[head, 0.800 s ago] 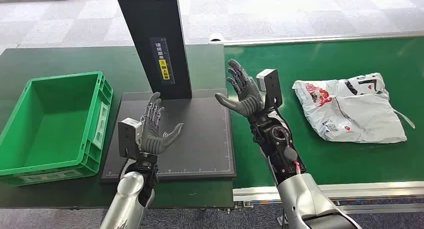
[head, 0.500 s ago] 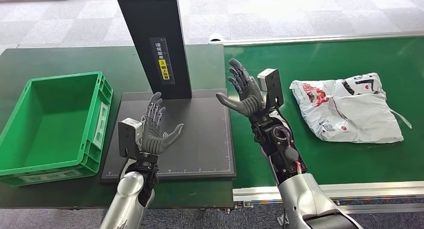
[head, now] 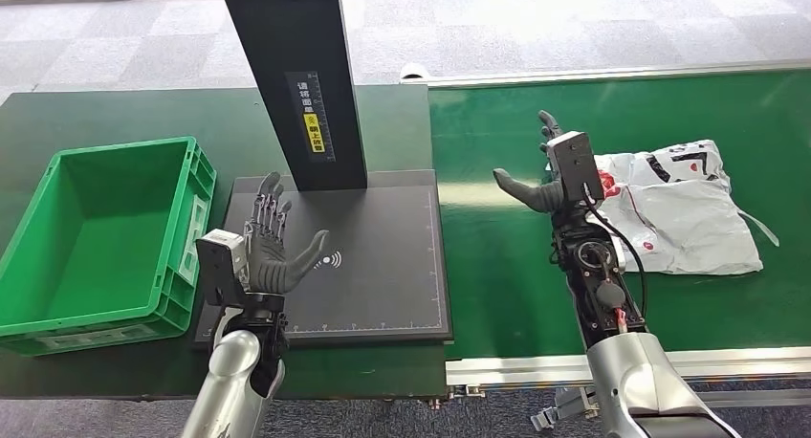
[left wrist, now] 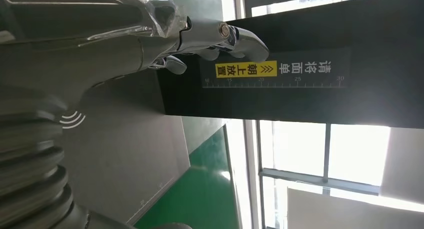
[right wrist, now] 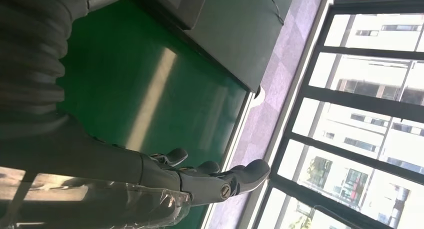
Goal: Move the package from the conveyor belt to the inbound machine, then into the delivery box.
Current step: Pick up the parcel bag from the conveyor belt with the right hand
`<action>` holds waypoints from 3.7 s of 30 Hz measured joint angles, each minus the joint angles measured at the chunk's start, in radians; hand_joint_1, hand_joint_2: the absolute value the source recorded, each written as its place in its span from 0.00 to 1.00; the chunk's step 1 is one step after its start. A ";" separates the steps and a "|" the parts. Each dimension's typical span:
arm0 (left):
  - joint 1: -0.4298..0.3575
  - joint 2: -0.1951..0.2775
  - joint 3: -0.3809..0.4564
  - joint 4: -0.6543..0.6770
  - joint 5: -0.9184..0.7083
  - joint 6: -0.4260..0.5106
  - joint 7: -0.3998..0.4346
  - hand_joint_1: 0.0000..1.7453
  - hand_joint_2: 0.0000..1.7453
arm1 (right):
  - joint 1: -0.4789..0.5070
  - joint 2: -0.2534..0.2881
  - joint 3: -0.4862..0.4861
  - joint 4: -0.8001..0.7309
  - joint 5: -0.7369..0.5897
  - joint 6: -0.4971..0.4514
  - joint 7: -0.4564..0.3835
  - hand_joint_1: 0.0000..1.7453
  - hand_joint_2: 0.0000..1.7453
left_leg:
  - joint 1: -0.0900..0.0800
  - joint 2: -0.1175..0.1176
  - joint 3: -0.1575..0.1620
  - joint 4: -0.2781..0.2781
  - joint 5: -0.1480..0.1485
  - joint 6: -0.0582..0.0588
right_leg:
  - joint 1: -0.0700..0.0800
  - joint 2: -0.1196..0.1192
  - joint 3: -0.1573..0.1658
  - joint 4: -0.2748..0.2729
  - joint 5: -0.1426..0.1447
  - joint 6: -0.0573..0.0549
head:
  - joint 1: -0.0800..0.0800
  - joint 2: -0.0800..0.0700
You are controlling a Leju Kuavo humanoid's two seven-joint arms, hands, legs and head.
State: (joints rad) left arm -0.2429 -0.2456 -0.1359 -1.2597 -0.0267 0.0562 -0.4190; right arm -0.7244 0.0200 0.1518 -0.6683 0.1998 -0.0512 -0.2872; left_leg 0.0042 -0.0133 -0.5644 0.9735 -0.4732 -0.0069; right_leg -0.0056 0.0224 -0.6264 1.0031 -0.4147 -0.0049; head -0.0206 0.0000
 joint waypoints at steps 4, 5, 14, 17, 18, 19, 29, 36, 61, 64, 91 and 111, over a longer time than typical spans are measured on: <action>0.000 0.000 0.003 -0.002 0.000 0.001 -0.001 0.00 1.00 | 0.002 -0.007 -0.018 0.000 0.018 -0.002 0.000 0.00 1.00 | 0.000 0.000 0.000 0.000 0.000 0.000 | 0.001 0.000 0.000 0.000 0.000 0.000 | 0.000 0.000; 0.000 0.000 0.004 -0.002 0.000 0.002 -0.002 0.00 1.00 | 0.003 -0.009 -0.021 0.000 0.025 -0.010 0.003 0.00 1.00 | 0.000 0.000 0.000 0.000 0.000 0.000 | 0.001 0.000 0.000 0.000 0.000 0.000 | 0.000 0.000; 0.035 0.014 0.011 -0.040 0.038 0.042 -0.033 0.00 1.00 | -0.035 -0.127 -0.027 0.060 0.433 -0.300 0.164 0.00 1.00 | -0.001 -0.003 -0.001 0.000 0.000 0.001 | -0.001 -0.003 0.000 0.000 0.000 0.001 | 0.000 0.000; 0.042 0.017 0.013 -0.050 0.046 0.039 -0.035 0.00 1.00 | -0.061 -0.175 -0.025 0.115 0.546 -0.259 0.250 0.00 1.00 | -0.001 -0.003 -0.001 0.000 0.000 0.001 | -0.001 -0.003 0.000 0.000 -0.001 0.001 | 0.000 0.000; 0.043 0.018 0.014 -0.052 0.049 0.036 -0.037 0.00 1.00 | -0.071 -0.190 -0.021 0.138 0.578 -0.230 0.279 0.00 1.00 | -0.001 -0.003 -0.001 0.000 -0.001 0.001 | -0.001 -0.003 0.000 0.000 -0.001 0.001 | 0.000 0.000; 0.044 0.019 0.014 -0.052 0.052 0.033 -0.039 0.00 1.00 | -0.081 -0.203 -0.016 0.160 0.607 -0.198 0.305 0.00 1.00 | -0.001 -0.004 -0.001 0.000 -0.001 0.002 | -0.001 -0.003 0.000 0.000 -0.001 0.001 | 0.000 0.000; 0.042 0.031 0.014 -0.043 0.077 0.005 -0.059 0.00 1.00 | -0.169 -0.279 0.047 0.312 0.757 0.101 0.439 0.00 1.00 | -0.001 -0.003 -0.001 0.000 -0.001 0.002 | -0.001 -0.003 0.000 0.000 -0.001 0.001 | 0.000 0.000; 0.029 0.033 0.008 -0.007 0.085 0.002 -0.067 0.00 1.00 | -0.186 -0.282 0.087 0.364 0.801 0.317 0.529 0.00 1.00 | -0.001 -0.003 -0.001 0.000 -0.001 0.002 | -0.001 -0.003 0.000 0.000 -0.001 0.001 | 0.000 0.000; 0.022 0.033 0.007 0.019 0.033 0.047 -0.056 0.00 1.00 | -0.200 -0.289 0.136 0.403 0.827 0.527 0.446 1.00 1.00 | -0.001 -0.003 -0.001 0.000 -0.001 0.002 | -0.001 -0.003 0.000 0.000 -0.001 0.001 | 0.000 0.000; 0.021 0.033 0.007 0.019 0.034 0.040 -0.051 0.00 1.00 | -0.197 -0.288 0.136 0.404 0.826 0.541 0.434 1.00 1.00 | -0.001 -0.003 -0.001 0.000 -0.001 0.002 | -0.001 -0.003 0.000 0.000 -0.001 0.001 | 0.000 0.000; 0.044 0.028 0.020 -0.028 0.032 0.017 -0.036 0.00 1.00 | -0.179 -0.246 0.120 0.364 0.733 0.155 0.100 0.00 1.00 | -0.001 -0.002 -0.002 0.000 0.000 0.002 | -0.001 -0.003 -0.001 0.000 -0.001 0.001 | 0.000 0.000; 0.040 0.028 0.029 -0.040 0.047 -0.001 -0.058 0.00 1.00 | -0.255 -0.159 0.088 0.329 0.883 -0.314 0.244 0.00 1.00 | -0.001 -0.003 -0.002 0.000 0.000 0.002 | -0.001 -0.003 -0.001 0.000 -0.001 0.001 | 0.000 0.000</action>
State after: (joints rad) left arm -0.2029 -0.2178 -0.1066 -1.3002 0.0208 0.0553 -0.4768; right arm -0.9797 -0.1389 0.2399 -0.3389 1.0823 -0.3655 -0.0431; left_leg 0.0034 -0.0162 -0.5661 0.9738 -0.4735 -0.0053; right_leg -0.0063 0.0196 -0.6271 1.0030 -0.4156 -0.0035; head -0.0209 -0.0002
